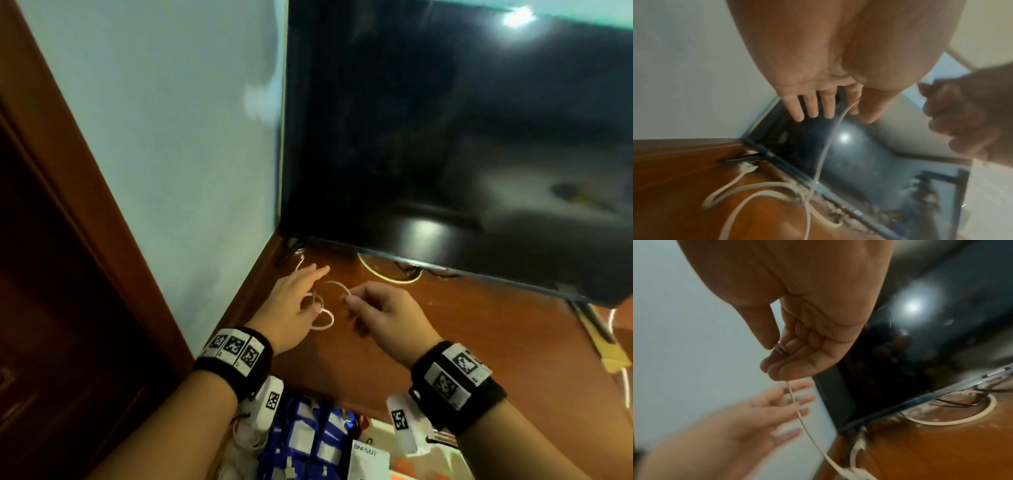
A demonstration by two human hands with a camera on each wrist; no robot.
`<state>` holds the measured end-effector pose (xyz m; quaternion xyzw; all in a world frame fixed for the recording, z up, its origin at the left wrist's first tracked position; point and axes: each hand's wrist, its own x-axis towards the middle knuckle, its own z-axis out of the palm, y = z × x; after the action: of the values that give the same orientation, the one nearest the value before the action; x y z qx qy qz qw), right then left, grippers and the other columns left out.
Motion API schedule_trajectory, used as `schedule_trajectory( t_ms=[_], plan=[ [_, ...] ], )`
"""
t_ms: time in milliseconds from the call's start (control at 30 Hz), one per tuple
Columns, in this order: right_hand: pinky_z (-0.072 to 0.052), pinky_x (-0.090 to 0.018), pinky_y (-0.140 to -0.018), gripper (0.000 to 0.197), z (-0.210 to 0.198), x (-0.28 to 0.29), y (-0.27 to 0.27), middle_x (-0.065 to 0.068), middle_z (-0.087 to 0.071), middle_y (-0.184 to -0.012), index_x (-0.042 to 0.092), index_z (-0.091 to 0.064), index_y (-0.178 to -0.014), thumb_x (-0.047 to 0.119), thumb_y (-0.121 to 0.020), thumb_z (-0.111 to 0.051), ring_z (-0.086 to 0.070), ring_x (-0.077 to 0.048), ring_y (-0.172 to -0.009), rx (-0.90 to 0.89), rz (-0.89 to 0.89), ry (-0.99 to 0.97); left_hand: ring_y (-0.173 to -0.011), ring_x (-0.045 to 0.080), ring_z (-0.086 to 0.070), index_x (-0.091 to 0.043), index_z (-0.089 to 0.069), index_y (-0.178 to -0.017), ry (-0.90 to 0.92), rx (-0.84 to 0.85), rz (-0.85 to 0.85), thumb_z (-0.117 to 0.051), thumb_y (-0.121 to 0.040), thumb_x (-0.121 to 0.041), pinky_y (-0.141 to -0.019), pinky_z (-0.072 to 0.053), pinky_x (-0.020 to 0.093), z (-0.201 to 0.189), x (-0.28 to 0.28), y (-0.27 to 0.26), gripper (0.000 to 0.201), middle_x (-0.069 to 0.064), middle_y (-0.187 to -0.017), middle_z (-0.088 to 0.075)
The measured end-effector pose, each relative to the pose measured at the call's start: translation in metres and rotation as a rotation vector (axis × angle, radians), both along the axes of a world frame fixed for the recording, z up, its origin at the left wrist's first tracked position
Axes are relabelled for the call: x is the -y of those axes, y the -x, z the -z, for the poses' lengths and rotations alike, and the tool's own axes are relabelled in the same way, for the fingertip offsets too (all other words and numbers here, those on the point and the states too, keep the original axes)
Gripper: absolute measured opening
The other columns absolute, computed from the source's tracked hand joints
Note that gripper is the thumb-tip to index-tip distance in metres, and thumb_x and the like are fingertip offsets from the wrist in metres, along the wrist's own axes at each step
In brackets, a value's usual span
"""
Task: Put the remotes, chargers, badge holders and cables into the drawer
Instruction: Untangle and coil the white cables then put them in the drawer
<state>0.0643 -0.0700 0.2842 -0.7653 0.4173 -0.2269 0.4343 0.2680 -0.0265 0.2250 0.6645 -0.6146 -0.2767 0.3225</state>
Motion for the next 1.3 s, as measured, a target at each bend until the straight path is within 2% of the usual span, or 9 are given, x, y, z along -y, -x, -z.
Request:
schedule_trajectory(
  t_ms=[167,333,400,533,800,967,1133,1200,1300],
  plan=[
    [-0.054,-0.04,-0.068,0.018,-0.073,-0.001,0.026,-0.011,-0.075,-0.082,0.003,-0.068,-0.106,0.015,-0.104,-0.055,-0.065,-0.028,-0.07,0.417,0.057,-0.145,-0.103,0.012,-0.07,-0.031,-0.072,-0.106,0.038,-0.424,0.052,-0.047,-0.105,-0.052,-0.1,-0.053,0.045,-0.049,0.025,0.037,0.032,-0.008,-0.105,-0.076],
    [-0.052,-0.03,-0.056,0.019,-0.136,-0.002,0.048,-0.024,-0.074,-0.087,0.005,-0.066,-0.103,0.021,-0.101,-0.054,-0.069,-0.031,-0.071,0.719,-0.008,-0.209,-0.054,0.016,-0.044,-0.014,-0.057,-0.093,0.178,-0.741,0.079,-0.046,-0.105,-0.043,-0.059,-0.05,0.034,-0.106,0.03,0.067,0.034,0.001,-0.064,-0.046],
    [-0.06,-0.029,-0.064,0.02,-0.158,-0.006,0.057,-0.025,-0.074,-0.093,0.005,-0.066,-0.103,0.019,-0.102,-0.052,-0.074,-0.032,-0.079,0.837,-0.065,-0.256,-0.052,0.012,-0.037,-0.017,-0.053,-0.098,0.274,-0.703,0.09,-0.044,-0.106,-0.045,-0.05,-0.038,0.027,-0.122,0.035,0.076,0.031,-0.002,-0.065,-0.04],
    [-0.063,-0.039,-0.086,0.024,-0.191,-0.013,0.063,-0.03,-0.07,-0.116,0.003,-0.063,-0.106,0.019,-0.105,-0.045,-0.071,-0.039,-0.108,1.01,-0.144,-0.278,-0.06,0.01,-0.046,-0.036,-0.05,-0.11,0.506,-0.466,0.092,-0.036,-0.104,-0.049,-0.061,-0.043,0.033,-0.139,0.039,0.093,0.02,-0.009,-0.067,-0.047],
    [-0.038,-0.048,-0.119,0.019,-0.225,-0.005,0.073,-0.023,-0.066,-0.132,0.007,-0.057,-0.111,0.019,-0.107,-0.044,-0.061,-0.03,-0.13,1.247,-0.086,-0.235,-0.067,0.008,-0.058,-0.039,-0.055,-0.102,0.546,-0.194,0.283,-0.035,-0.105,-0.059,-0.068,-0.048,0.029,-0.143,0.027,0.124,0.029,-0.01,-0.078,-0.06],
    [-0.049,-0.03,-0.107,0.026,-0.21,0.001,0.079,-0.022,-0.069,-0.126,-0.009,-0.059,-0.116,0.014,-0.106,-0.049,-0.065,-0.019,-0.125,1.054,0.054,0.095,-0.094,0.014,-0.072,-0.044,-0.062,-0.123,0.402,-0.034,0.399,-0.039,-0.103,-0.063,-0.089,-0.056,0.045,-0.153,0.016,0.129,0.036,-0.006,-0.098,-0.074],
    [-0.055,-0.023,-0.091,0.013,-0.162,0.017,0.092,0.004,-0.077,-0.104,0.015,-0.064,-0.104,0.025,-0.105,-0.056,-0.069,-0.002,-0.108,0.187,0.199,0.607,-0.08,0.009,-0.068,-0.031,-0.071,-0.105,0.514,0.169,0.403,-0.04,-0.104,-0.056,-0.074,-0.055,0.039,-0.192,-0.003,0.116,0.04,-0.009,-0.084,-0.07],
    [-0.052,-0.026,-0.072,0.014,-0.145,0.015,0.097,0.005,-0.075,-0.086,0.022,-0.065,-0.1,0.03,-0.105,-0.055,-0.067,-0.001,-0.077,-0.025,0.184,0.552,-0.07,0.006,-0.065,-0.029,-0.068,-0.084,0.552,0.229,0.36,-0.045,-0.105,-0.048,-0.064,-0.051,0.032,-0.204,-0.005,0.105,0.037,-0.015,-0.075,-0.066],
    [-0.042,-0.022,-0.058,0.028,-0.13,0.0,0.096,-0.006,-0.07,-0.063,0.011,-0.067,-0.094,0.027,-0.108,-0.049,-0.052,-0.008,-0.05,0.073,0.114,0.216,-0.06,0.011,-0.061,-0.026,-0.062,-0.068,0.574,0.293,0.276,-0.048,-0.105,-0.046,-0.055,-0.045,0.029,-0.215,-0.003,0.092,0.045,-0.013,-0.066,-0.062]
  ],
)
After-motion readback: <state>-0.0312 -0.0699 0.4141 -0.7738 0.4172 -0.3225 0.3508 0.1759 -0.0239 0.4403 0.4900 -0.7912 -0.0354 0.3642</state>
